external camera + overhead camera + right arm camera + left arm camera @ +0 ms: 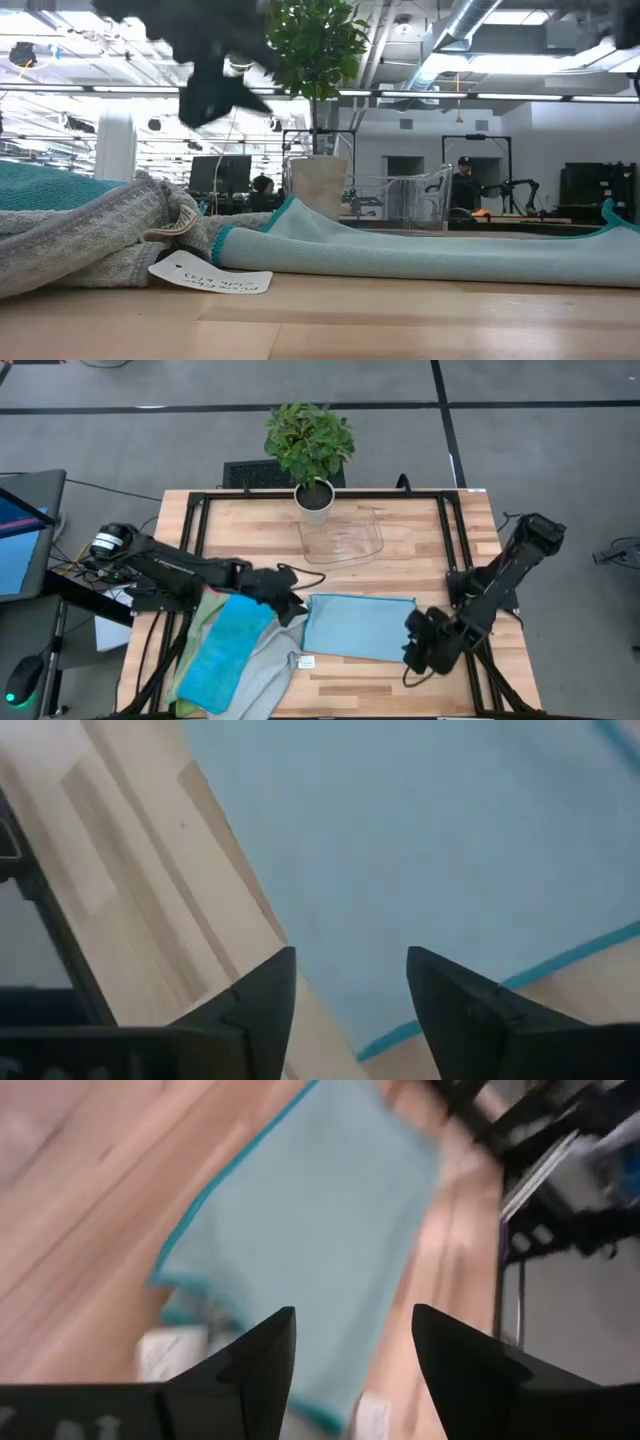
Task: Fold microfiber towels
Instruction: Fold the light blue microfiber cloth
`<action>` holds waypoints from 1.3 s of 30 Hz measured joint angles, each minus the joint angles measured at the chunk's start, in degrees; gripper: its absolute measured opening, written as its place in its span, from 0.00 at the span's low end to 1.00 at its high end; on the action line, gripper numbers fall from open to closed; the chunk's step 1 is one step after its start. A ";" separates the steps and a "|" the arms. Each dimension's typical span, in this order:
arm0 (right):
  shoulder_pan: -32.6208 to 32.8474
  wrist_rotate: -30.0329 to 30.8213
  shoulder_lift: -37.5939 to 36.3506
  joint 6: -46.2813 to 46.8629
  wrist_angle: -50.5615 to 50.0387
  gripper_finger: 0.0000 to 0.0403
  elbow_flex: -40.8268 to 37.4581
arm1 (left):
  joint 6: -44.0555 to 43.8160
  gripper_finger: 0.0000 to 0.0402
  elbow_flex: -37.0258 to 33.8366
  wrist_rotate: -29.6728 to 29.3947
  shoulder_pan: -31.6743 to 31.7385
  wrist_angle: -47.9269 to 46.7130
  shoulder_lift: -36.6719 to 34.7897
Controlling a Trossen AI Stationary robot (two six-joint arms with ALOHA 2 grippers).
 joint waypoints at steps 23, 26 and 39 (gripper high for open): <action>7.95 -1.08 16.04 18.97 7.95 0.42 0.11 | -2.67 0.02 0.02 -8.12 -13.14 9.74 16.35; 7.96 -0.94 16.09 18.99 7.96 0.42 0.11 | -2.39 0.01 0.05 -9.77 -13.70 8.44 17.04; 7.96 -1.00 16.15 20.00 8.77 0.42 0.07 | 4.52 0.00 0.02 -14.34 -16.24 15.65 21.93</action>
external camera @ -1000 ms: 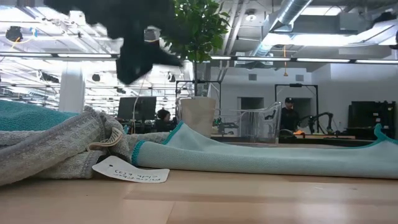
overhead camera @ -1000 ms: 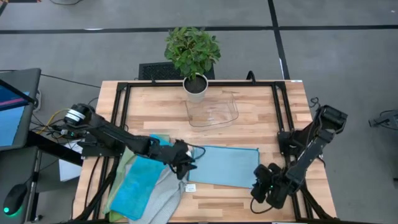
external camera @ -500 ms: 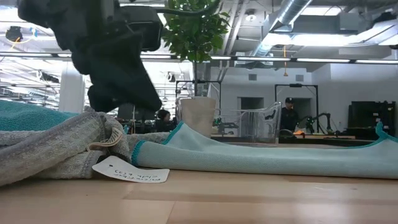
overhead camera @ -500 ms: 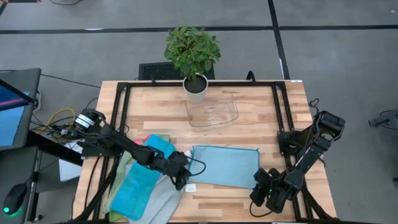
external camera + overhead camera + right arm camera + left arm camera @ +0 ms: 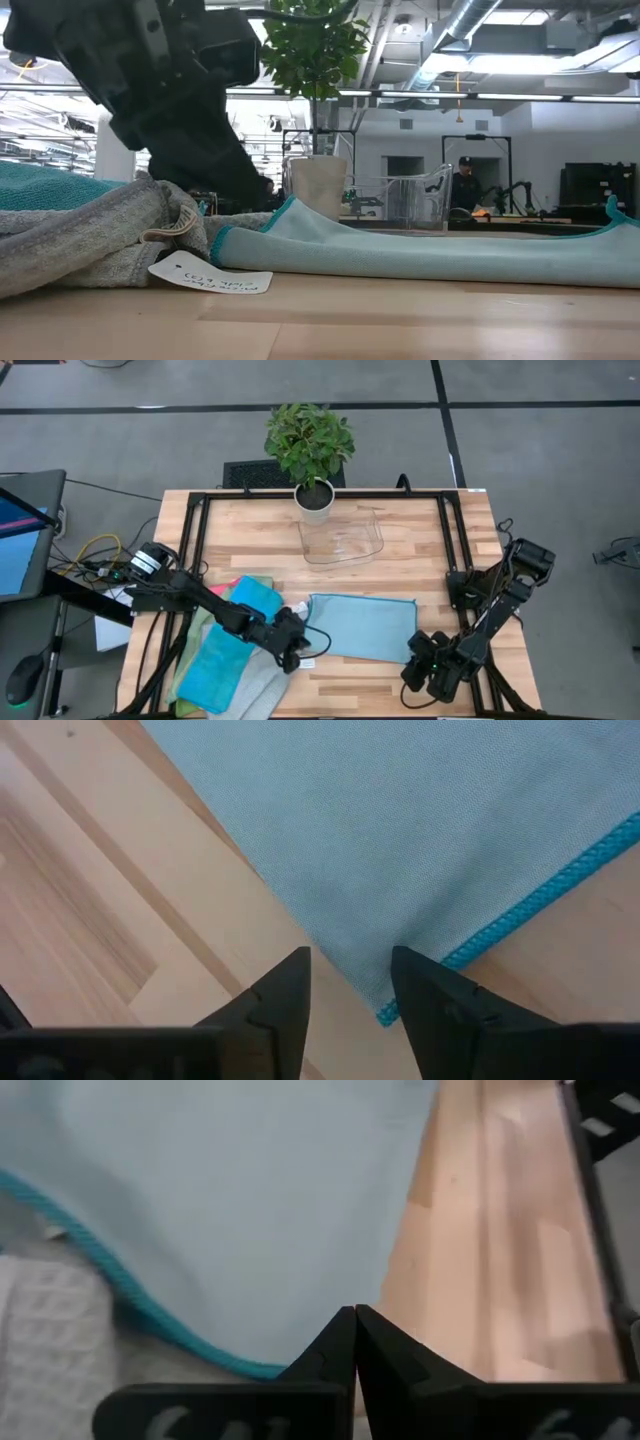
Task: Fold microfiber towels
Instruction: Fold the light blue microfiber cloth
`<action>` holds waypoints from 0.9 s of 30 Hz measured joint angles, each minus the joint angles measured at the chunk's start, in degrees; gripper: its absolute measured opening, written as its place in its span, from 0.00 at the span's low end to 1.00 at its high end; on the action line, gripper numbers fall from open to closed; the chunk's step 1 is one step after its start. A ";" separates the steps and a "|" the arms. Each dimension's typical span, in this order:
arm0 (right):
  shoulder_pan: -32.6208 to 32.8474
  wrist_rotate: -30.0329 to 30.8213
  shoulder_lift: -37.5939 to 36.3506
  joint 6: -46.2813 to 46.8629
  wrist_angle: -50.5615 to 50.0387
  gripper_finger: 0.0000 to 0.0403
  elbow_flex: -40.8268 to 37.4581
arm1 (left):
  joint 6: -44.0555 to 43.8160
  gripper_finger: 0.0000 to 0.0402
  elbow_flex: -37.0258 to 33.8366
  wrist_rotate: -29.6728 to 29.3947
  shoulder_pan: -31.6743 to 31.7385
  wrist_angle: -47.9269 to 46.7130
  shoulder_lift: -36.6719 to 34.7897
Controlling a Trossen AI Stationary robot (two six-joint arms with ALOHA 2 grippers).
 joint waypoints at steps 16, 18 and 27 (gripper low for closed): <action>0.80 -0.92 -6.82 0.04 -3.58 0.42 -0.20 | -4.49 0.00 0.29 5.89 -0.07 0.80 5.33; 1.26 -0.72 -8.91 0.07 -5.47 0.42 -0.20 | -4.55 0.00 0.44 5.91 -0.07 0.56 5.33; 1.24 -5.20 -12.53 -7.89 -4.07 0.41 0.01 | -4.63 0.00 0.46 6.04 -0.07 0.52 5.38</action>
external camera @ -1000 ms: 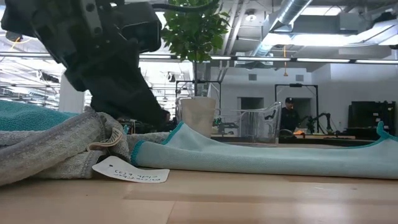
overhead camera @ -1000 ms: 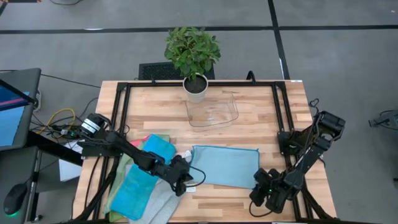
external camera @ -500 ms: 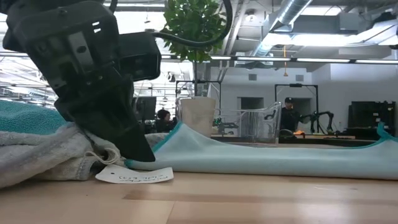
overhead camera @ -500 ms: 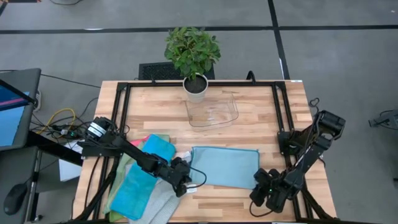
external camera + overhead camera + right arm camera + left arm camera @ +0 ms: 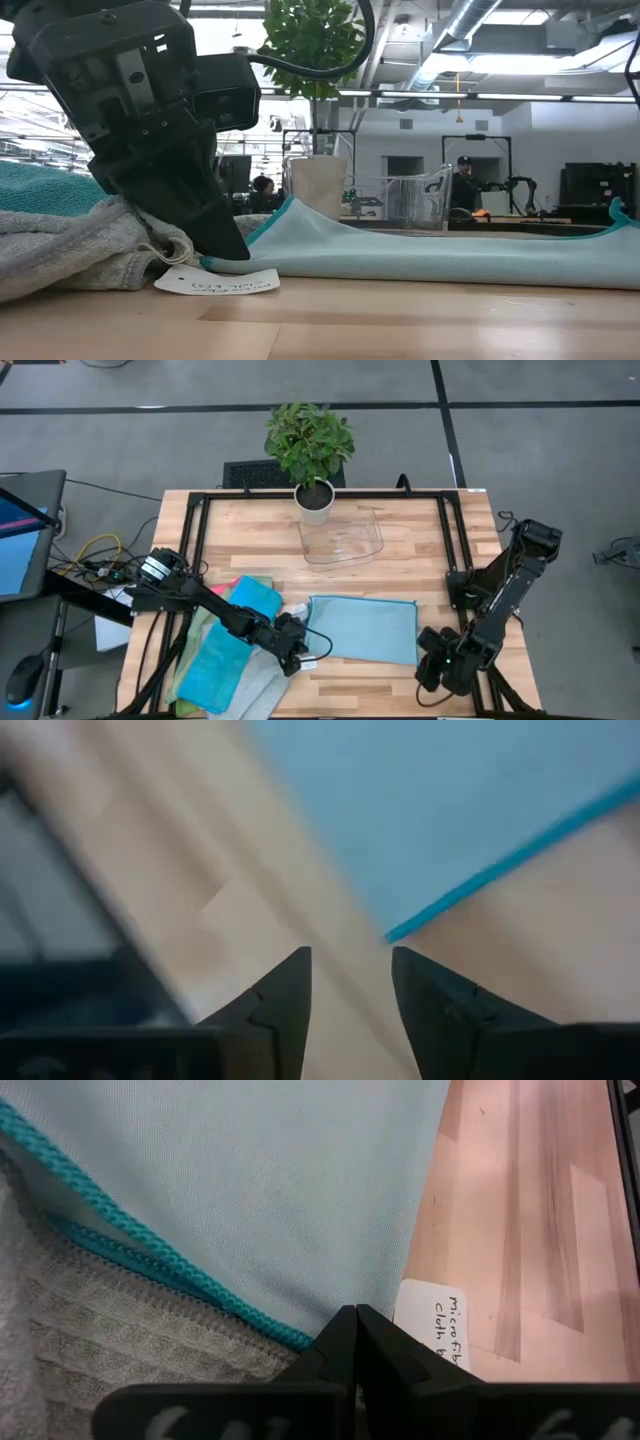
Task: Fold microfiber towels
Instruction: Fold the light blue microfiber cloth
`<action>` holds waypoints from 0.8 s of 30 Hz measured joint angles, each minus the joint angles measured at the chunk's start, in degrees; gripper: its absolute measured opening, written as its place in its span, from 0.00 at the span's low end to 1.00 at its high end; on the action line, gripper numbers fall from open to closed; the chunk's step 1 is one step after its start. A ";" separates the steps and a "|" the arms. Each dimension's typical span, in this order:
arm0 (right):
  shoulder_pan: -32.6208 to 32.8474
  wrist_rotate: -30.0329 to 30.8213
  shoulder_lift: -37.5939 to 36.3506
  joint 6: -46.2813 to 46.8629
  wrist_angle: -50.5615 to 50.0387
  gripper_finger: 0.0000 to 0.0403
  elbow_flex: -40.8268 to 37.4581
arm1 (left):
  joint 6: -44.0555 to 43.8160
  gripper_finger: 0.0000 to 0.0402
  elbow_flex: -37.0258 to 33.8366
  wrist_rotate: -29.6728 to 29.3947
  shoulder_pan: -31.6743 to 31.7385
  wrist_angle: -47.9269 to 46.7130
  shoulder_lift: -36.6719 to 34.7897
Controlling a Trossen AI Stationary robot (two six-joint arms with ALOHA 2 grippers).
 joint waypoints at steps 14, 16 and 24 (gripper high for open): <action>-7.11 -7.00 11.58 -41.80 -18.39 0.34 17.28 | 0.76 0.00 1.20 1.62 1.63 -0.66 0.22; -7.03 -7.19 13.29 -41.47 -20.24 0.38 17.28 | 0.72 0.00 1.20 1.60 1.79 -0.65 0.22; -7.03 -5.27 16.12 -40.07 -17.53 0.62 17.02 | 0.74 0.00 1.22 1.62 1.81 -0.72 0.22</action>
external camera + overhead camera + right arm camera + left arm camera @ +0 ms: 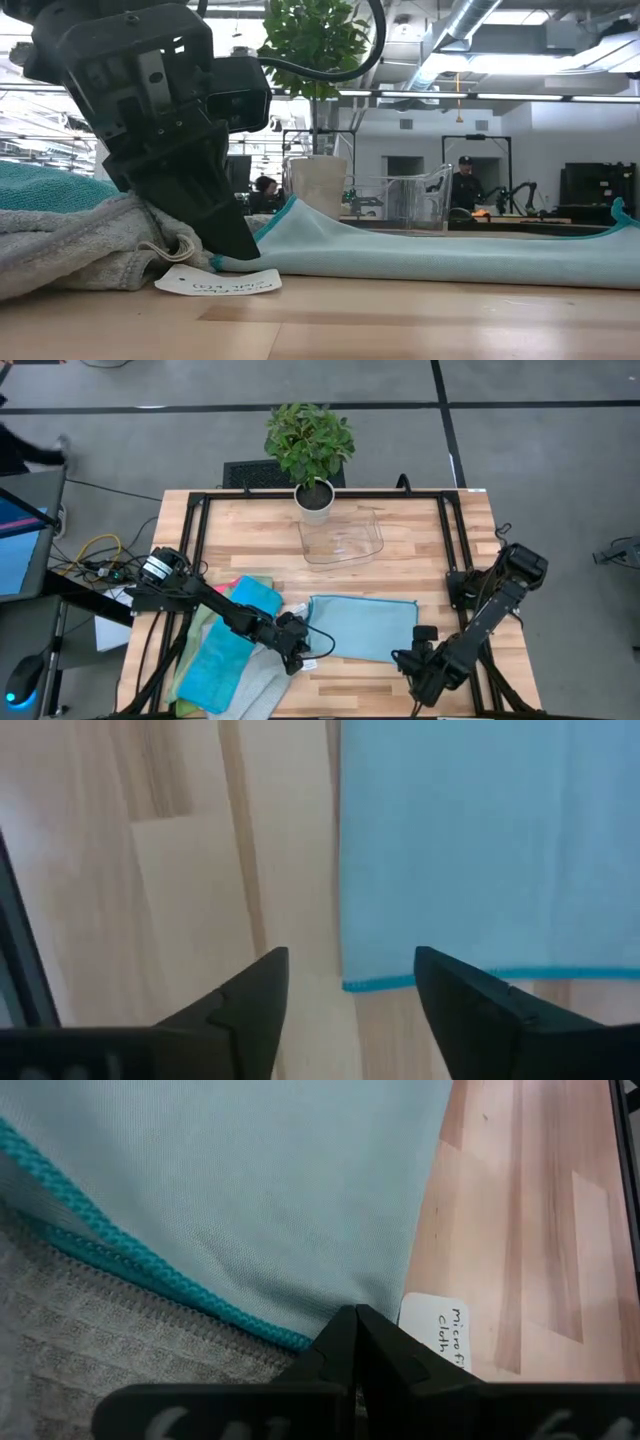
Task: Fold microfiber towels
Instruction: Fold the light blue microfiber cloth
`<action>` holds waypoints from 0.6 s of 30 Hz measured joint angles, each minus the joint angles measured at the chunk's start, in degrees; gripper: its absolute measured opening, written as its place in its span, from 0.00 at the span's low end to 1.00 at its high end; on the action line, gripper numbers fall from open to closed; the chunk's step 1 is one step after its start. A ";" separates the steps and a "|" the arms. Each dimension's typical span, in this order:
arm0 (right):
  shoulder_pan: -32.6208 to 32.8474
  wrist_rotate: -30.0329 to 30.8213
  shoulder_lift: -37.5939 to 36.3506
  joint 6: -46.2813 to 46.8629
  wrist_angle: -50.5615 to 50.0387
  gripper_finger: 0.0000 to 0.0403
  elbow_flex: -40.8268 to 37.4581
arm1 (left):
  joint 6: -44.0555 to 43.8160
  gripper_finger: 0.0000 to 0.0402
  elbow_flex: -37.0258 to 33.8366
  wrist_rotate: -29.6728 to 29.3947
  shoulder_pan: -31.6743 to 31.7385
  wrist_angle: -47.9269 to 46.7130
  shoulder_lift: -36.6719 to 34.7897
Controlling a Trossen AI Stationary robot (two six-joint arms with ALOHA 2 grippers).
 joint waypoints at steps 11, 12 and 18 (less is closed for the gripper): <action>0.39 -2.10 -0.02 0.89 9.49 0.59 -7.01 | 0.42 0.00 0.00 -0.85 0.00 -0.02 0.00; 0.39 -2.13 -0.02 1.80 9.52 0.59 -7.71 | 0.42 0.00 0.00 -0.86 0.00 -0.02 0.00; 0.36 -3.93 -0.23 4.18 11.24 0.57 -10.42 | 0.35 0.00 0.00 -0.92 0.00 -0.02 0.00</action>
